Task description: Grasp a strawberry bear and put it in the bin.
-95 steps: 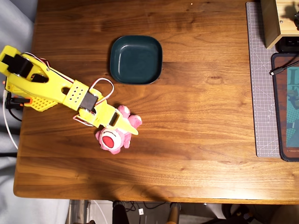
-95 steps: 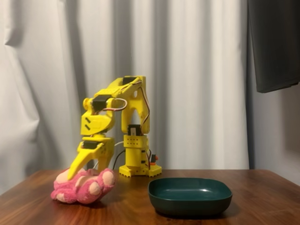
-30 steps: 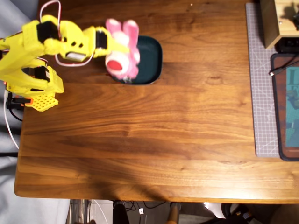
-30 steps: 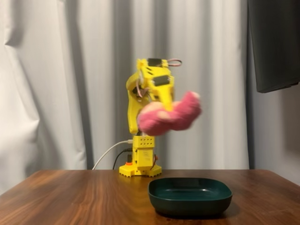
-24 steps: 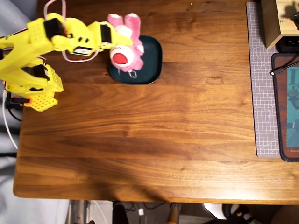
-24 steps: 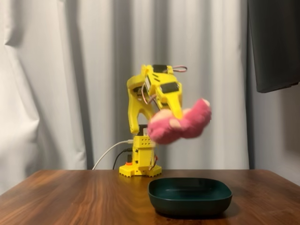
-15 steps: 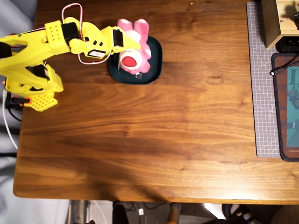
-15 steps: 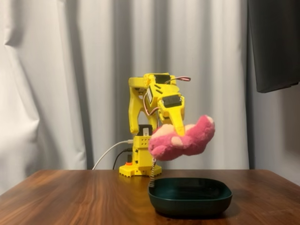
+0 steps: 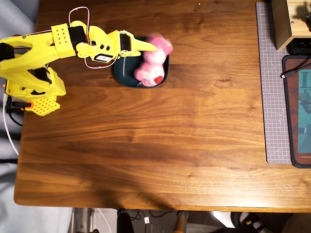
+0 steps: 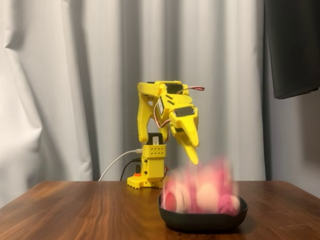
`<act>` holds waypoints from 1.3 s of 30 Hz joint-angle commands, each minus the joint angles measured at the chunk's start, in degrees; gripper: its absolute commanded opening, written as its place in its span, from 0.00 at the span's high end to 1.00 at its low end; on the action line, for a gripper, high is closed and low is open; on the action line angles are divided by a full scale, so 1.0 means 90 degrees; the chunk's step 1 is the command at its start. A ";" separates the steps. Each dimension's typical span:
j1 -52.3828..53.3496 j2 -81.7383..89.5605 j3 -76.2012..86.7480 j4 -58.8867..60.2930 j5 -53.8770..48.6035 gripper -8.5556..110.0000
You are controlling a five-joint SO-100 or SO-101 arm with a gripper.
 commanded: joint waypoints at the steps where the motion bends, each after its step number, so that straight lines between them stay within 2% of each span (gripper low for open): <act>1: -0.0098 -0.0029 0.0039 -0.0176 -0.0068 0.69; 9: -0.0283 0.0049 -0.0205 0.0010 -0.0088 0.72; 10: -0.0332 0.0117 -0.0332 0.0186 -0.0107 0.77; 11: -0.0420 0.0225 -0.0479 0.0391 -0.0127 0.87; 12: -0.0518 0.0381 -0.0635 0.0615 -0.0137 0.92; 13: -0.0635 0.0576 -0.0781 0.0859 -0.0146 0.93; 17: -0.0947 0.2178 -0.0742 0.2070 -0.0332 0.93; 22: -0.0937 0.5586 0.1035 0.3203 -0.1309 0.93; 26: -0.1670 0.8232 0.2344 0.4316 -0.1914 0.93; 29: -0.2363 0.8398 0.2686 0.4502 -0.2061 0.92; 34: -0.2324 0.9014 0.4062 0.4658 -0.2061 0.87; 39: -0.2295 0.9014 0.4756 0.4473 -0.1934 0.88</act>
